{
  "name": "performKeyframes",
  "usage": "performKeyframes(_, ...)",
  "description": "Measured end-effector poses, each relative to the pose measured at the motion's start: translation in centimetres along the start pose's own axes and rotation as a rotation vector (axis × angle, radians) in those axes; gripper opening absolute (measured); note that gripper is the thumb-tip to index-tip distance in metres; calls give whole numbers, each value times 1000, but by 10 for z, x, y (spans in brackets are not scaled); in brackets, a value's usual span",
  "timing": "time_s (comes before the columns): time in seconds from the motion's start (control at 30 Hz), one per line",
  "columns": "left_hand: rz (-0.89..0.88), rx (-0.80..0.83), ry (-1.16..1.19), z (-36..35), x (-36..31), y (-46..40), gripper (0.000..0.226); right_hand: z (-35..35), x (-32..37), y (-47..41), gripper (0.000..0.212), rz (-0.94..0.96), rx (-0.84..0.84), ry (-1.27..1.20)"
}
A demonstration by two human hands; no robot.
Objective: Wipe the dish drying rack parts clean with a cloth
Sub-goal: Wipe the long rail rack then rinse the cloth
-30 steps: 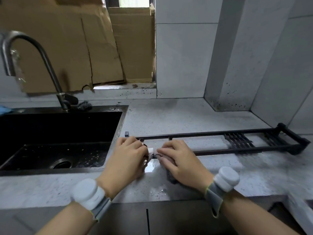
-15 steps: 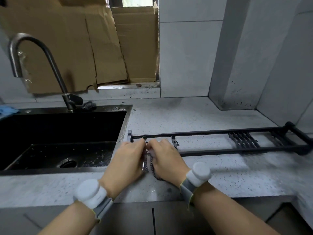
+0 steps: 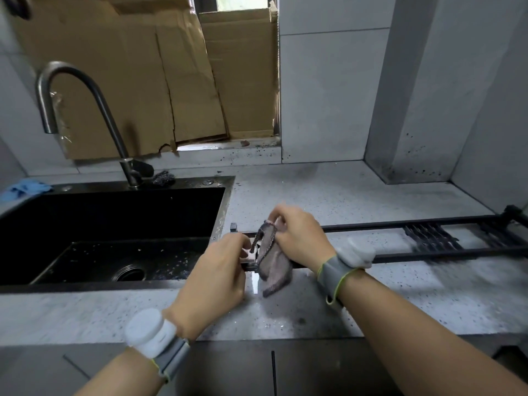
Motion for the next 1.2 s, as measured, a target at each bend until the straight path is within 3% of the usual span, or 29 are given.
performKeyframes(0.1,1,2,-26,-2,1,2,32,-3,24,-12,19,134,-91,8)
performKeyframes(0.17,-17,17,-69,-4,-1,3,33,-26,37,-11,22,230,32,73)
performKeyframes(0.3,-93,11,-120,-4,-12,3,58,-50,33,7,28,291,337,95)
performKeyframes(0.5,-98,-17,-129,-4,-15,4,52,-43,40,31,21,387,265,63)
performKeyframes(0.6,-51,2,-149,-6,-10,5,44,-26,35,29,13,354,201,-19)
performKeyframes(0.7,-17,12,-153,-8,-3,4,34,20,11,25,22,218,1,-116)
performKeyframes(0.77,-25,12,-169,-8,-2,3,31,53,-11,22,20,150,-130,6)
performKeyframes(0.8,-30,15,-183,-9,-2,3,31,58,-21,20,18,126,-112,90)
performKeyframes(0.93,-59,24,-243,-15,-4,2,38,13,-38,28,26,62,264,234)
performKeyframes(1.03,-49,-5,-271,-15,-3,1,39,12,-30,29,11,99,213,233)
performKeyframes(1.13,-41,-22,-291,-16,-2,1,40,28,-32,34,21,88,156,132)
performKeyframes(1.2,-39,-28,-297,-17,-2,1,40,36,-31,45,21,89,159,-59)
Point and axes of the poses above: each hand's wrist, its own y-axis away from the middle knuckle, its own z-axis out of the back of the hand, x = y × z, the point moved 10 cm from there along -y, towards the middle knuckle, and after that the axes turned 13 degrees about z, right-handed, at the moved point
